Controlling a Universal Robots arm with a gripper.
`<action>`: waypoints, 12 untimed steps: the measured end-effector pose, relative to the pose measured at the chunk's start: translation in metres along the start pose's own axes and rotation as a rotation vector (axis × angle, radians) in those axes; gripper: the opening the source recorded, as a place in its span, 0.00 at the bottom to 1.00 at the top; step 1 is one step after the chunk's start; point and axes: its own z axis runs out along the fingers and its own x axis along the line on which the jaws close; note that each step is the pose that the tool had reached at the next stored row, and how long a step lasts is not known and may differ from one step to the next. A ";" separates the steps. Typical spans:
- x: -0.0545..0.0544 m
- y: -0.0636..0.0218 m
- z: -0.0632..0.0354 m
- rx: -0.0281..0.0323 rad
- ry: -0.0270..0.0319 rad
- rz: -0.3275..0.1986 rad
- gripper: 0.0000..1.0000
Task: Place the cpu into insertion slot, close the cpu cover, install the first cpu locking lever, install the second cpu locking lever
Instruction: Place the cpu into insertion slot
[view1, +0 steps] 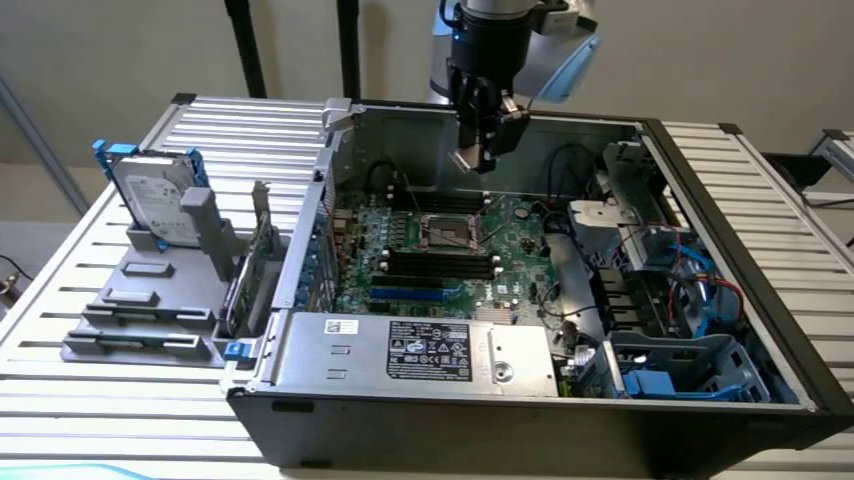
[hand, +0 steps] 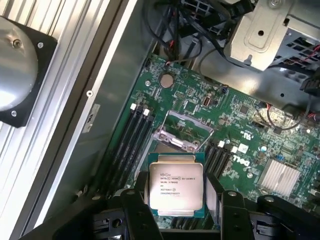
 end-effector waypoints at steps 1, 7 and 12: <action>0.000 0.0000 0.0000 -0.0004 -0.0012 0.018 0.54; 0.000 0.0000 0.0003 -0.0028 -0.0087 0.127 0.54; 0.000 0.0000 0.0006 -0.0049 -0.0150 0.218 0.54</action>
